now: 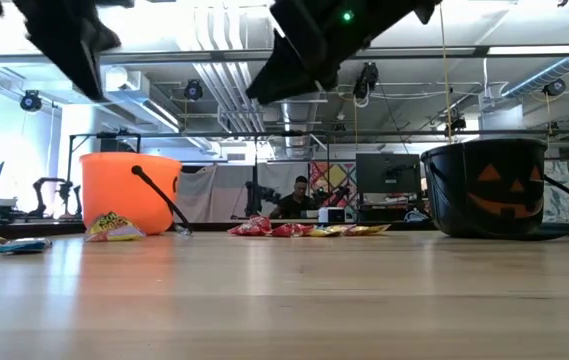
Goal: Sort candy by brand, put in halloween buckets
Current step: Put the yellow candy into the black bucket
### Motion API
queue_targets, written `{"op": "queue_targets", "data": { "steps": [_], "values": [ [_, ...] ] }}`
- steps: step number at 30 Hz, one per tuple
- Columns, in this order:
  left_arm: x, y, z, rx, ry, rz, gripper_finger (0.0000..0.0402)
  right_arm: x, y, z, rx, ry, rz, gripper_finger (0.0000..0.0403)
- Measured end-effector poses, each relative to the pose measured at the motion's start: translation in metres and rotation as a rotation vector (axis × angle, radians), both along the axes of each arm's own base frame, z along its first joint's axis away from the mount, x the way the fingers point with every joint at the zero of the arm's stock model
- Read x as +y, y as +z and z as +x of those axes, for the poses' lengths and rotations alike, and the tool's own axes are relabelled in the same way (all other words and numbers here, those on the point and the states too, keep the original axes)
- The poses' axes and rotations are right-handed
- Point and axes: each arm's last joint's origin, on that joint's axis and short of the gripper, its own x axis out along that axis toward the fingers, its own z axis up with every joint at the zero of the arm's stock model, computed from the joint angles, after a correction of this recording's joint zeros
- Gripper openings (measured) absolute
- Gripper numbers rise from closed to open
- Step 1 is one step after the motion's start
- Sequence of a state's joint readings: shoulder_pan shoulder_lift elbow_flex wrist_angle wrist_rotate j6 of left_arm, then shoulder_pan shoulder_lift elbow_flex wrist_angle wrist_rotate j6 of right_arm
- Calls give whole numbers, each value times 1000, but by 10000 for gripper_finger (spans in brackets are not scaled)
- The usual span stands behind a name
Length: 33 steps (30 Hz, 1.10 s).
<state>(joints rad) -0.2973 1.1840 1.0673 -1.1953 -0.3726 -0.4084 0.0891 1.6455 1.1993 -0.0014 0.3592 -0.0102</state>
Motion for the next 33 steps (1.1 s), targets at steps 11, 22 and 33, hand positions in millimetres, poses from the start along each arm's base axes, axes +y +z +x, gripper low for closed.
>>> {"op": "queue_targets", "data": {
  "steps": [11,22,33],
  "values": [
    [39,-51,38,80,271,-67,18,-4,3,-18,52,-63,-44,201],
    [41,-92,56,192,572,-45,97,-10,14,-47,12,-91,-38,201],
    [48,-130,66,326,692,38,187,-11,16,-50,6,-91,-37,201]
  ]
}}
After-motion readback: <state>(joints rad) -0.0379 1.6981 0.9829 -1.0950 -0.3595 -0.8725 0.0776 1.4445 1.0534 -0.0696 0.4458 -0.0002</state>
